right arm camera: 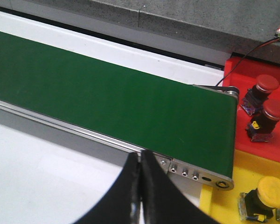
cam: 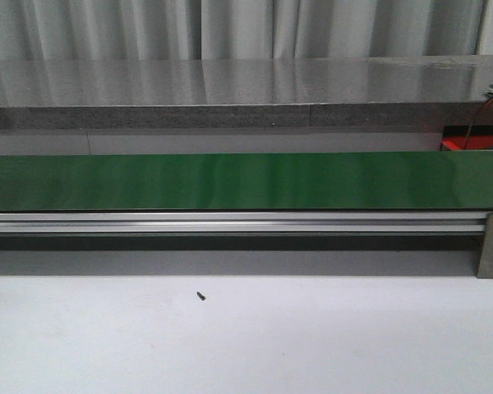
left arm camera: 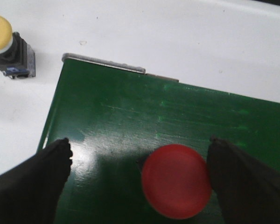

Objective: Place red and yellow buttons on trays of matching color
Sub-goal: 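Carry the red button with the left gripper onto the conveyor belt, then grasp a second red button from the cluster with the left gripper, then carry the second red button onto the belt and open the left gripper, then lower the right gripper onto the first red button at the belt end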

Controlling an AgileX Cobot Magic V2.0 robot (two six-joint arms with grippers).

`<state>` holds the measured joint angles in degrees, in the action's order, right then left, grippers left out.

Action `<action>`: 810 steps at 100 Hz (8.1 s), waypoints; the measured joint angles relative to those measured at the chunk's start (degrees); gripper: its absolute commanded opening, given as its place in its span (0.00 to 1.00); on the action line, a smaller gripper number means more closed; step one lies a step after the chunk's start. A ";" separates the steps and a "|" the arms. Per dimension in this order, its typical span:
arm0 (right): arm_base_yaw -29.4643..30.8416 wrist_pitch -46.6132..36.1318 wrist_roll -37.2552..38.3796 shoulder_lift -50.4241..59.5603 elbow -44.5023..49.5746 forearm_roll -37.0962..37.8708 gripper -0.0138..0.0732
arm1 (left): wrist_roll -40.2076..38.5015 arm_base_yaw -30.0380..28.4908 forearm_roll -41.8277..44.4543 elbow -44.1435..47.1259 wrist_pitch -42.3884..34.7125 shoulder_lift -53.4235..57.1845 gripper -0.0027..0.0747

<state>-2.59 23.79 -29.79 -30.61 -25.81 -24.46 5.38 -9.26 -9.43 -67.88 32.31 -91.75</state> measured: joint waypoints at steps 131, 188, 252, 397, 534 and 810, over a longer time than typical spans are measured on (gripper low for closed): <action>0.00 0.00 0.00 0.00 0.00 0.00 0.05 | 1.79 -18.35 1.97 -13.72 -8.95 -17.99 0.81; 0.00 0.00 0.00 0.00 0.00 0.00 0.05 | 1.89 -19.50 4.19 -17.01 -9.34 -24.28 0.77; 0.00 0.00 0.00 0.00 0.00 0.00 0.05 | 1.89 -19.61 4.31 -18.41 -10.66 -26.93 0.77; 0.00 0.00 0.00 0.00 0.00 0.00 0.05 | 1.89 -18.80 0.39 -19.39 2.04 -13.87 0.09; 0.00 0.00 0.00 0.00 0.00 0.00 0.05 | 1.89 4.82 -2.93 0.03 0.25 -3.59 0.77; 0.00 15.10 0.10 -50.45 -36.51 -0.68 0.74 | 4.51 19.76 -3.60 38.82 -12.37 61.23 0.01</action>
<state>-2.59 38.89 -29.69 -81.06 -62.32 -25.14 9.88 10.50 -13.03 -29.06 19.94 -30.52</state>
